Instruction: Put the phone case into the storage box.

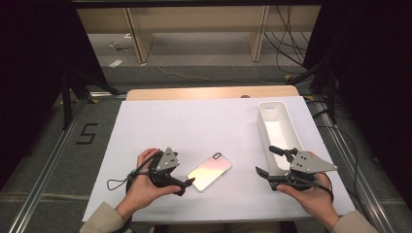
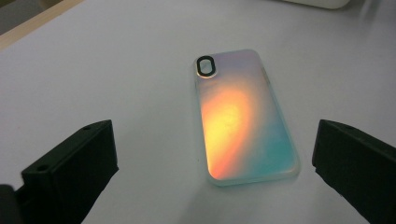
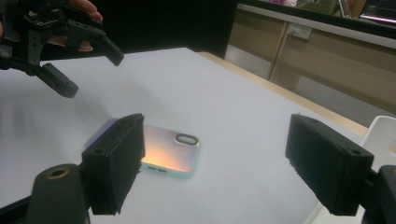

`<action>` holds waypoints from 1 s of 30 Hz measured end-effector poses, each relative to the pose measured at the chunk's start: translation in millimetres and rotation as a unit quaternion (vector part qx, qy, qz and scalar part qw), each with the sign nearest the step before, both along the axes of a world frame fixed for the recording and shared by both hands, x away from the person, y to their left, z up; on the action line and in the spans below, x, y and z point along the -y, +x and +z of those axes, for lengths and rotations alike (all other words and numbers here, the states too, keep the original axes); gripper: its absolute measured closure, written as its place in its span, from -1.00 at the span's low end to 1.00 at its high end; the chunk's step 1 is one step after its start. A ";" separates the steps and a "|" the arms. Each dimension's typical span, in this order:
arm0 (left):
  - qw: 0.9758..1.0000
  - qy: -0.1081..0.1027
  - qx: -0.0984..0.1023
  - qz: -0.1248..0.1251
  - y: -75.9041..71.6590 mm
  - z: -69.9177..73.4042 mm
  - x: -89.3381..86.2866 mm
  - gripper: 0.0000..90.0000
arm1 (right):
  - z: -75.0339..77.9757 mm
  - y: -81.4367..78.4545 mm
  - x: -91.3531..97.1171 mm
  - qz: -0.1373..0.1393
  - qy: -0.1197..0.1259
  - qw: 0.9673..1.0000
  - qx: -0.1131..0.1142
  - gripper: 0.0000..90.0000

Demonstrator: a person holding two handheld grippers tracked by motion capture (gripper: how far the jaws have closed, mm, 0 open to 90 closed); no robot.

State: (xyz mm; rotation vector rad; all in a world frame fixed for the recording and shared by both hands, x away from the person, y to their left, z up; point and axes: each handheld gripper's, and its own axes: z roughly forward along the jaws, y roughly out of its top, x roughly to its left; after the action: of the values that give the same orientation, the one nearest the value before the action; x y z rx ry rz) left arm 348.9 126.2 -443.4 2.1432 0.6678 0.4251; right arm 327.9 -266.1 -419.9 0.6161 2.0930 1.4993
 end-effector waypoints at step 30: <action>0.995 0.072 -0.062 -0.036 28.1 -11.3 51.5 -1.00 | -0.4 1.2 1.8 -0.002 0.006 1.000 -0.004 -0.54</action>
State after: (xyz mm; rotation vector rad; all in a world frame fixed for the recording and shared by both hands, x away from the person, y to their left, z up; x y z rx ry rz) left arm 377.0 74.7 -454.7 2.3374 0.6420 0.3118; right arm 329.2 -267.9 -420.4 0.6306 2.0898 1.5110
